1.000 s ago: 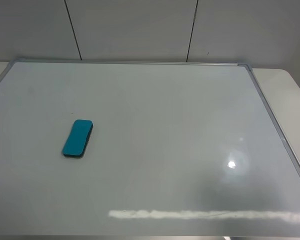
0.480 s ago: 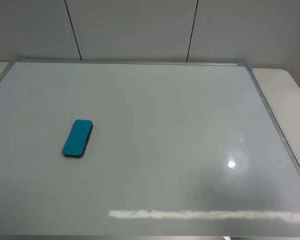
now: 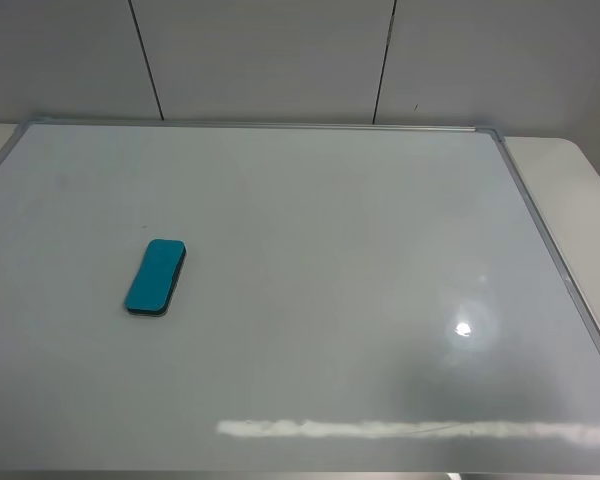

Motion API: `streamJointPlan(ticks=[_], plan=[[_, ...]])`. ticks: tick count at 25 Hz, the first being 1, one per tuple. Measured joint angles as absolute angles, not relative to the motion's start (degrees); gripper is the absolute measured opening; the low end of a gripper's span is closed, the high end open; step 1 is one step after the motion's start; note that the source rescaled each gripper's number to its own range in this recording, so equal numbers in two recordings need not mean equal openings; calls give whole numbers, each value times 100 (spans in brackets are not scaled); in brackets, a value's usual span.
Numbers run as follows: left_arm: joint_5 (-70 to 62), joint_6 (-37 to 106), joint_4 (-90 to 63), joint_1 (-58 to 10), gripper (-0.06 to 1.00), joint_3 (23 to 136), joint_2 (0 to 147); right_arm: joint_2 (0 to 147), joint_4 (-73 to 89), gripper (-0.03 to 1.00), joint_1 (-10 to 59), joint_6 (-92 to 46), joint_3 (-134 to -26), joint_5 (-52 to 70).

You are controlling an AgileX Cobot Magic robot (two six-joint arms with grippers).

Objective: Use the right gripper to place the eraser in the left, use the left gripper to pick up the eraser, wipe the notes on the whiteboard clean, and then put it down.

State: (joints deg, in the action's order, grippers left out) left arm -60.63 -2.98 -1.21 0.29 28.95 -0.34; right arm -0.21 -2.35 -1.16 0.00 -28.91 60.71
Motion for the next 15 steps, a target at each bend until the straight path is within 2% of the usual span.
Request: streamJointPlan(ticks=[4,15], plan=[[-6063,-298,-121,-108,100,2895,-34,-21,-235,100,-116,0,-2891,6071],[-6063,-298,-121,319,100,2895,-34,-21,-235,100,-116,0,-2891,6071]])
